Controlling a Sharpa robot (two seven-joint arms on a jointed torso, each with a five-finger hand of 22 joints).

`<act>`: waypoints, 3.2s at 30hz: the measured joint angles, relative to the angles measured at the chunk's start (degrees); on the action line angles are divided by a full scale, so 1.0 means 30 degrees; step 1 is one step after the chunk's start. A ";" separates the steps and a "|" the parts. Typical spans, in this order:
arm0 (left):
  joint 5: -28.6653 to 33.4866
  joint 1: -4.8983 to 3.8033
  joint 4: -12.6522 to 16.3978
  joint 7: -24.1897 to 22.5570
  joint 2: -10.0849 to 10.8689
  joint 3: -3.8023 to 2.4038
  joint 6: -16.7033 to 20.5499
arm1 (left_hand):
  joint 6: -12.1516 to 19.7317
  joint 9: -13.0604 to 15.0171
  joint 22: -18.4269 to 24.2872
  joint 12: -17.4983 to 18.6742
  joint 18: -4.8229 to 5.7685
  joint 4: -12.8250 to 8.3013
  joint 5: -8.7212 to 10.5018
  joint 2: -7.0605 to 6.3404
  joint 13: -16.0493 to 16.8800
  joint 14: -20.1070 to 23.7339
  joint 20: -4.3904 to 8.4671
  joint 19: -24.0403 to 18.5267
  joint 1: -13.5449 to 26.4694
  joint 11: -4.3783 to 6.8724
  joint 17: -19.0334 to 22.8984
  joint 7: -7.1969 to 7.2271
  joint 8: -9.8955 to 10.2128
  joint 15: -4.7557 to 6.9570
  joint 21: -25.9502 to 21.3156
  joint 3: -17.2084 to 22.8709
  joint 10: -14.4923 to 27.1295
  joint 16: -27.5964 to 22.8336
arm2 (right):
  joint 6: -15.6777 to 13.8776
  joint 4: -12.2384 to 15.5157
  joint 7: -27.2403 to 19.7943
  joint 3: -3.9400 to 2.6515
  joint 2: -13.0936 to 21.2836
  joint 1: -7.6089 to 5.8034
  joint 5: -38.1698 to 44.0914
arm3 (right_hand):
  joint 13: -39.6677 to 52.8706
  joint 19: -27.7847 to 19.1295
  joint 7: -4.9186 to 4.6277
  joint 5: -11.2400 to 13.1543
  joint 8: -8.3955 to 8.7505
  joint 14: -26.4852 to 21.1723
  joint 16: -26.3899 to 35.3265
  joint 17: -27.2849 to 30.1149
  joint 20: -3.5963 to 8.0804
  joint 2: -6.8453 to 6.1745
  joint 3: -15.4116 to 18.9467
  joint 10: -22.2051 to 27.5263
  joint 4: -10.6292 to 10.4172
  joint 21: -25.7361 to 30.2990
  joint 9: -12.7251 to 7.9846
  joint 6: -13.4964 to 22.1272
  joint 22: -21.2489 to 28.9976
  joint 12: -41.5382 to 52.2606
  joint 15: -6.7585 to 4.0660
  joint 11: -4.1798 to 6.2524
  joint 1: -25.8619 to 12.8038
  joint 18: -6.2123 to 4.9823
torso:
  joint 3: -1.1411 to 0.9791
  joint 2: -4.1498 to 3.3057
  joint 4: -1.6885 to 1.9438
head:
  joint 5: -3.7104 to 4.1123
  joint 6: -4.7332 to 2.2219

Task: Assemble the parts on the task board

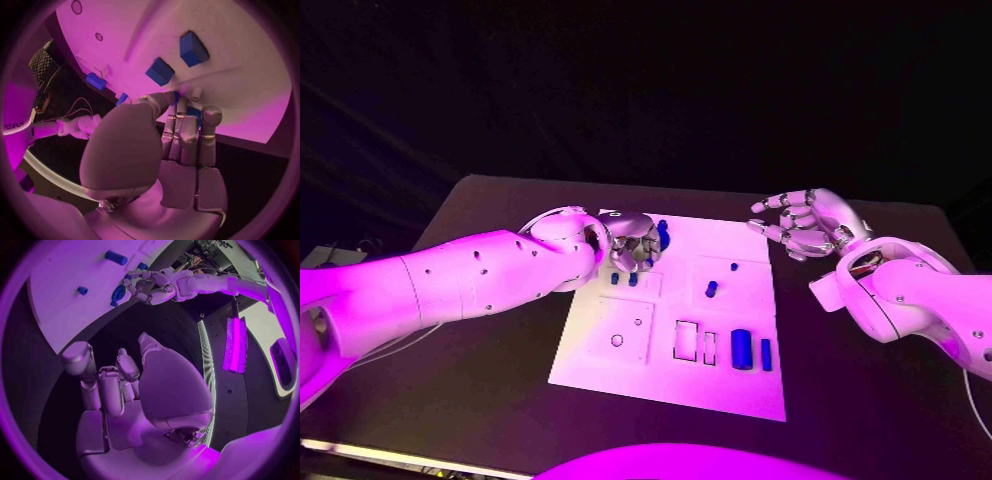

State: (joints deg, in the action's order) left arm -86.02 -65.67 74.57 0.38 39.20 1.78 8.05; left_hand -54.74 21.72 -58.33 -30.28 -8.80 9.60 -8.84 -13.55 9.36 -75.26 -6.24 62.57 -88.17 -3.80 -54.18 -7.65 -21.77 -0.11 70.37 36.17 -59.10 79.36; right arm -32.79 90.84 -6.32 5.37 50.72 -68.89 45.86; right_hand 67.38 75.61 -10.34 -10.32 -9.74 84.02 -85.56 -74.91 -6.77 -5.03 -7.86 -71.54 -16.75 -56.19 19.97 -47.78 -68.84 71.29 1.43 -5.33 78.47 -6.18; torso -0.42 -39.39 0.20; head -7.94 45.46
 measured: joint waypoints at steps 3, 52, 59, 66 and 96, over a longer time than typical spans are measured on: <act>0.0062 0.0019 0.0005 -0.0040 0.0099 0.0000 0.0226 | -0.0004 -0.0054 -0.0086 0.0208 0.0000 -0.0201 0.0002 0.0040 -0.0055 0.0001 0.0000 0.0000 0.0040 -0.0102 0.0028 0.0004 0.0133 0.0000 0.0104 0.0200 -0.0101 0.0000 | 0.0000 0.0001 0.0000 0.0000 -0.0005 0.0000 0.0000 | 0.0001 0.0000 0.0000 0.0000 0.0000 0.0000 0.0000 0.0000 0.0000 -0.0004 0.0000 0.0000 0.0000 0.0000 0.0000 0.0000 0.0000 0.0000 0.0000 0.0000 0.0004 0.0001 | 0.0002 0.0002 -0.0002 | 0.0009 -0.0038; 0.2214 0.0197 0.1388 -0.0139 0.2334 -0.0502 0.0821 | -0.0394 0.0059 -0.0311 0.1015 0.0000 -0.0512 0.0005 -0.0112 0.0063 -0.0134 0.0000 -0.0006 0.1065 -0.0098 -0.0018 -0.0005 0.0764 -0.0138 0.0324 0.0297 -0.0649 -0.0002 | -0.0126 -0.0043 -0.0019 -0.0002 0.0064 0.0058 -0.0006 | -0.0056 0.0000 0.0000 0.0000 0.0000 0.0000 0.0000 -0.0012 0.0000 0.0093 0.0001 0.0000 0.0000 0.0130 -0.0011 0.0000 0.0024 -0.0069 0.0000 0.0000 -0.0093 0.0002 | 0.0009 -0.0007 0.0009 | 0.0060 -0.0048; 0.1974 0.0214 0.1339 -0.0127 0.2278 -0.0495 0.0704 | -0.0394 0.0088 -0.0309 0.1018 -0.0002 -0.0512 0.0005 -0.0135 0.0109 -0.0134 0.0000 -0.0006 0.1088 -0.0026 -0.0052 -0.0005 0.0765 -0.0139 0.0324 0.0298 -0.0721 0.0075 | -0.0128 -0.0041 -0.0021 -0.0001 0.0071 0.0060 -0.0007 | -0.0056 0.0000 0.0000 0.0000 0.0000 0.0000 0.0000 -0.0010 0.0000 0.0093 0.0001 0.0000 0.0000 0.0130 -0.0010 0.0000 0.0023 -0.0069 -0.0001 0.0000 -0.0093 0.0002 | -0.0005 0.0002 0.0009 | 0.0055 -0.0015; 0.1831 0.0215 0.1336 -0.0094 0.2273 -0.0508 0.0593 | -0.0533 0.0131 -0.0332 0.1019 0.0000 -0.0564 0.0007 -0.0135 0.0190 -0.0204 -0.0001 -0.0006 0.1088 -0.0029 -0.0151 -0.0010 0.0768 -0.0068 0.0324 0.0245 -0.0856 0.0075 | -0.0129 -0.0040 -0.0021 0.0000 0.0093 0.0063 -0.0008 | -0.0055 0.0000 0.0000 0.0000 0.0000 0.0000 0.0000 -0.0009 0.0000 0.0093 0.0001 0.0000 0.0000 0.0130 -0.0009 0.0000 0.0024 -0.0069 0.0000 0.0000 -0.0093 0.0000 | -0.0005 0.0005 -0.0004 | 0.0046 -0.0011; 0.1631 0.0243 0.1265 0.0044 0.2158 -0.0453 0.0412 | -0.0804 0.0282 -0.0523 0.0880 0.0297 -0.0670 0.0069 -0.0285 0.0527 -0.0339 0.0000 -0.0007 0.1237 0.0139 -0.0643 0.0130 0.0802 0.0067 0.0324 -0.0071 -0.1029 0.0297 | -0.0128 -0.0043 -0.0019 0.0000 0.0130 0.0075 -0.0008 | -0.0052 0.0000 0.0000 0.0000 0.0000 0.0001 0.0000 -0.0003 0.0000 0.0092 0.0001 0.0000 0.0001 0.0130 -0.0006 0.0000 0.0023 -0.0069 0.0000 0.0000 -0.0092 0.0001 | -0.0004 0.0004 0.0007 | 0.0070 0.0051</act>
State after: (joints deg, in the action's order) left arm -81.12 -64.94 78.37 0.51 45.67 0.42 9.29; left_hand -57.15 22.56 -59.90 -27.64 -7.91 7.59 -8.63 -14.40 10.95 -76.27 -6.24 62.55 -84.46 -3.38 -56.10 -7.26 -19.36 0.09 71.34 35.96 -62.18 80.25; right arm -33.17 90.72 -6.38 5.38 51.11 -68.66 45.84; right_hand 67.23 75.61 -10.34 -10.32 -9.74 84.02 -85.56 -74.92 -6.77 -4.75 -7.85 -71.54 -16.75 -55.80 19.95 -47.78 -68.78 71.08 1.43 -5.33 78.19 -6.18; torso -0.43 -39.37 0.23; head -7.73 45.62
